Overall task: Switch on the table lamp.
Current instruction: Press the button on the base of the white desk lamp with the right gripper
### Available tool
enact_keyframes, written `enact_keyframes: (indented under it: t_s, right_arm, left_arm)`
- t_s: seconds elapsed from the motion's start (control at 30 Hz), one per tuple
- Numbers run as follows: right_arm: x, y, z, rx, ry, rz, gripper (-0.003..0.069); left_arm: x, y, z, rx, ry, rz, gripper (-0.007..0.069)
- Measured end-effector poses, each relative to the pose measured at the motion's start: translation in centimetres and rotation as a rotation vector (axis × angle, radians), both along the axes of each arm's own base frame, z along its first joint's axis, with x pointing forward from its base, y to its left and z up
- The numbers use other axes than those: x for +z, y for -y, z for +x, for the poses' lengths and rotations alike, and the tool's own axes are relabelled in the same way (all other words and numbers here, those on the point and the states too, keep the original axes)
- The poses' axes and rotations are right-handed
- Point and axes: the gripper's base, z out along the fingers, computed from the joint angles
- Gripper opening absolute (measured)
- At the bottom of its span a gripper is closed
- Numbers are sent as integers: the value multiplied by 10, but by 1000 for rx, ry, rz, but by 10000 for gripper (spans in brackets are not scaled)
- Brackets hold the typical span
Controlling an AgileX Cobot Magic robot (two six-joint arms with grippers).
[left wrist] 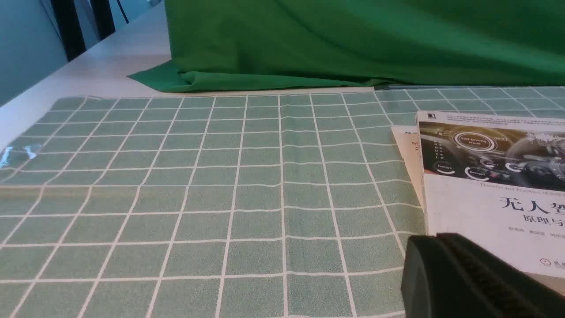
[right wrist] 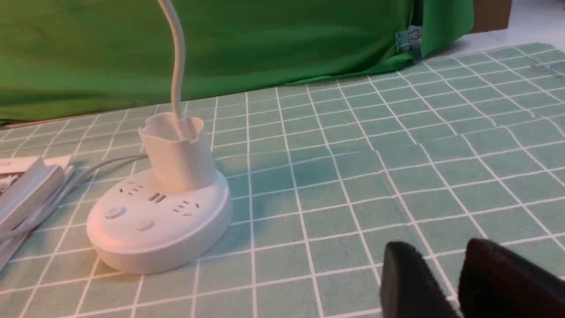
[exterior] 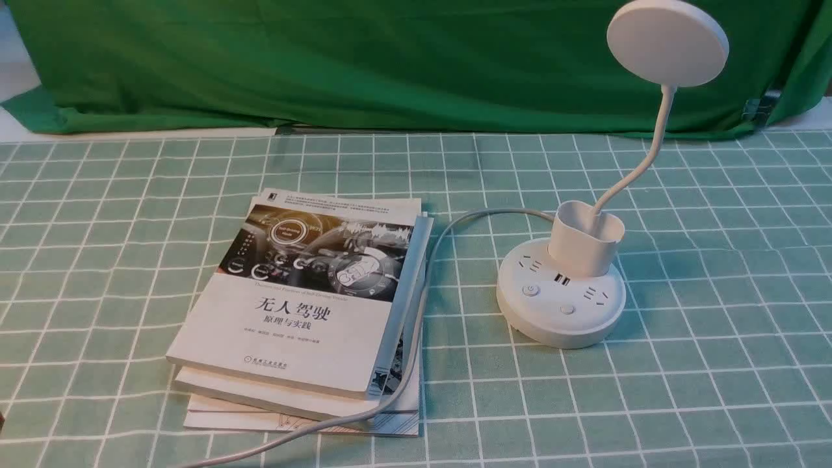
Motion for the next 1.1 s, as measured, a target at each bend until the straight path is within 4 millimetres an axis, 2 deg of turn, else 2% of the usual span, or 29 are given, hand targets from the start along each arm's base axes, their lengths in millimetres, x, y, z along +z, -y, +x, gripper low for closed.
enact_keyframes:
  t_s: [0.97,1.03,1.07,1.1]
  right_arm:
    - [0,0,0,0,-2,0,241]
    - [0,-1,0,-3,1,72,241]
    - [1,-1,0,-7,4,171,241]
    - [1,-1,0,-7,4,171,241]
  left_arm:
    - [0,0,0,0,4,0,21]
    - [0,0,0,0,4,0,21]
    - [0,0,0,0,4,0,21]
    - [0,0,0,0,4,0,21]
